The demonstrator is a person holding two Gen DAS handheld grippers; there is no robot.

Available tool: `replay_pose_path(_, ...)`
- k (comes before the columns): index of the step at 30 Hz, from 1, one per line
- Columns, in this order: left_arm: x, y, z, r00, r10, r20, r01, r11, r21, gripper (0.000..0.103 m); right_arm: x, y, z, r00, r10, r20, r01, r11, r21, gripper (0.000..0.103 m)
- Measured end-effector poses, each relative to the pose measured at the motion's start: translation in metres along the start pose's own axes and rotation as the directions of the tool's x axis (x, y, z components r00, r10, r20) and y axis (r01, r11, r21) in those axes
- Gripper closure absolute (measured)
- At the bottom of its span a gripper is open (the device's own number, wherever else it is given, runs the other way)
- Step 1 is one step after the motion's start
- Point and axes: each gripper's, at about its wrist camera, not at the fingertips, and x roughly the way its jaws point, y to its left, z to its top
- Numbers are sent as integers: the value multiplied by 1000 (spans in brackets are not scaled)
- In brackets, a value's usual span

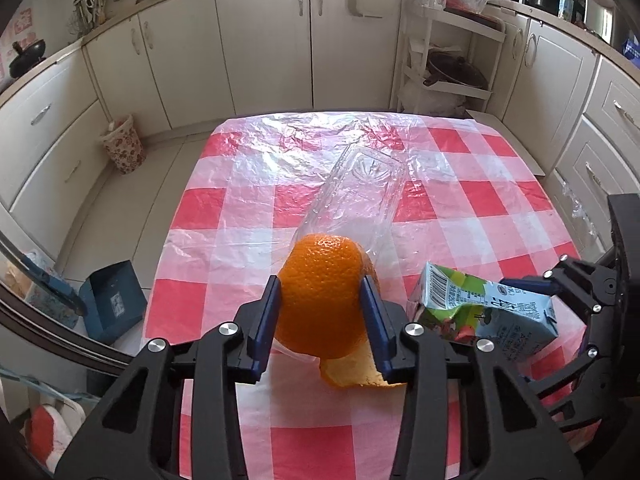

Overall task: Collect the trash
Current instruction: 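Grasp the orange with the left tool while the right tool grasps the juice carton, then lift the orange and juice carton with both tools toward the yellow bin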

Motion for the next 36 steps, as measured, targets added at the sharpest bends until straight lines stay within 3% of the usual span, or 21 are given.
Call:
replay_pose_path(3, -10, 8, 0, 999, -34, 4, 34, 999, -32, 102, -6, 2, -2, 1000, 15, 10, -15, 1000, 7, 39)
replay_pose_path(4, -11, 10, -1, 998, -62, -5, 62, 997, -43, 102, -9, 3, -3, 1000, 19, 17, -19, 1000, 10, 40)
replay_pose_path(9, -14, 13, -8, 998, -59, -1, 59, 998, -24, 101, -20, -3, -10, 999, 19, 32, -20, 999, 37, 40)
replay_pose_path(11, -17, 9, -9, 1000, -13, 21, 13, 1000, 2, 66, -23, -6, -14, 999, 16, 35, -18, 998, 55, 40)
replay_pose_path(12, -20, 6, -9, 998, 29, 47, -30, 999, 25, 24, -24, -7, -15, 999, 15, 35, -17, 998, 60, 40)
replay_pose_path(13, -23, 1, -9, 994, 63, 93, -68, 996, 49, 7, -25, -8, -16, 999, 13, 35, -16, 998, 64, 40)
replay_pose_path(14, -22, -6, -10, 988, 98, 117, -109, 990, 91, 7, -26, -8, -18, 999, 11, 36, -13, 998, 66, 40)
replay_pose_path(17, -8, -19, -6, 986, 138, 91, -151, 975, 161, 7, -27, -11, -21, 999, 6, 34, -8, 998, 70, 40)
replay_pose_path(18, -3, -20, -6, 986, 143, 81, -155, 973, 172, 11, -27, -11, -23, 999, 3, 33, -5, 997, 71, 40)
replay_pose_path(20, 6, -17, -3, 992, 126, 30, -129, 980, 149, 54, -29, -14, -24, 1000, -1, 32, -1, 997, 77, 40)
replay_pose_path(22, 6, -11, -3, 996, 88, 8, -89, 992, 95, 59, -30, -17, -26, 999, -3, 35, 0, 996, 87, 40)
replay_pose_path(29, -3, -15, -5, 999, 34, 7, -35, 995, 90, 79, -35, -20, -29, 999, -2, 47, -2, 995, 96, 40)
replay_pose_path(36, -43, -6, -6, 995, -90, 38, 89, 996, 5, 82, -51, -27, -30, 996, -5, 92, -6, 992, 126, 40)
